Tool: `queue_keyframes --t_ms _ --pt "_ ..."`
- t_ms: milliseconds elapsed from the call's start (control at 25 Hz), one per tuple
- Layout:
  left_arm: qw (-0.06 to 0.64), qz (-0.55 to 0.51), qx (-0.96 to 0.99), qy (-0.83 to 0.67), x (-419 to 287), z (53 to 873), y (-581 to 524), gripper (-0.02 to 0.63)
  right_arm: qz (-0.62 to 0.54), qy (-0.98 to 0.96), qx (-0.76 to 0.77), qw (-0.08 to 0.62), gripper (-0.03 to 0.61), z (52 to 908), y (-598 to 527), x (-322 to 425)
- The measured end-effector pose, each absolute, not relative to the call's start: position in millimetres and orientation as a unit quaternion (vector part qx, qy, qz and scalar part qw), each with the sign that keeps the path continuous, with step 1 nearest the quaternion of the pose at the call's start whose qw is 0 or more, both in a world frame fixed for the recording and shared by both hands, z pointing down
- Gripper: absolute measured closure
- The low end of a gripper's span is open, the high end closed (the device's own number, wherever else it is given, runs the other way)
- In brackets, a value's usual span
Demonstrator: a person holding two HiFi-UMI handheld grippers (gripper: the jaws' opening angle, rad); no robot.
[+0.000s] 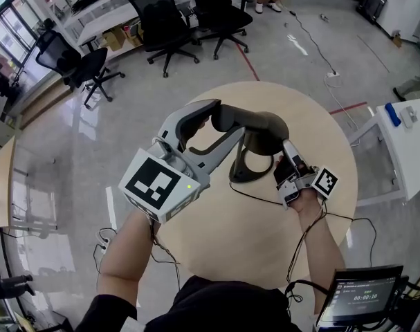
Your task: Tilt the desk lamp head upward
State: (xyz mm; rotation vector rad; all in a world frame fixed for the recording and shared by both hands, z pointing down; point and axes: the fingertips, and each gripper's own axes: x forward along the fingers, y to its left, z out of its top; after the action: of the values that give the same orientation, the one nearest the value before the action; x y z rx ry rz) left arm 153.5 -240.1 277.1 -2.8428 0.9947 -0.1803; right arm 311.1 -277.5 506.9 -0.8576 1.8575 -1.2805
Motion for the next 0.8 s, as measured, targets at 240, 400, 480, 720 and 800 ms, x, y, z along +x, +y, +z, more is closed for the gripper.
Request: queue_keyframes --t_ms 240,400,480,720,800 --pt "0.057 -0.042 -0.942 0.328 149 282 -235 0.387 -0.484 0.723 -0.344 0.353 0.424 502 -278 317" --pt "0.055 -0.039 -0.942 0.330 150 287 -233 0.388 -0.458 0.742 -0.357 0.335 0.427 494 -285 331" --pt "0.055 -0.039 -0.942 0.329 147 292 -230 0.388 -0.446 0.752 -0.361 0.324 0.428 489 -287 333" --pt "0.040 -0.034 -0.942 0.330 142 289 -226 0.390 -0.418 0.771 -0.371 0.304 0.427 467 -286 341" --pt "0.036 -0.033 -0.942 0.331 139 289 -223 0.390 -0.408 0.778 -0.377 0.295 0.428 461 -284 343"
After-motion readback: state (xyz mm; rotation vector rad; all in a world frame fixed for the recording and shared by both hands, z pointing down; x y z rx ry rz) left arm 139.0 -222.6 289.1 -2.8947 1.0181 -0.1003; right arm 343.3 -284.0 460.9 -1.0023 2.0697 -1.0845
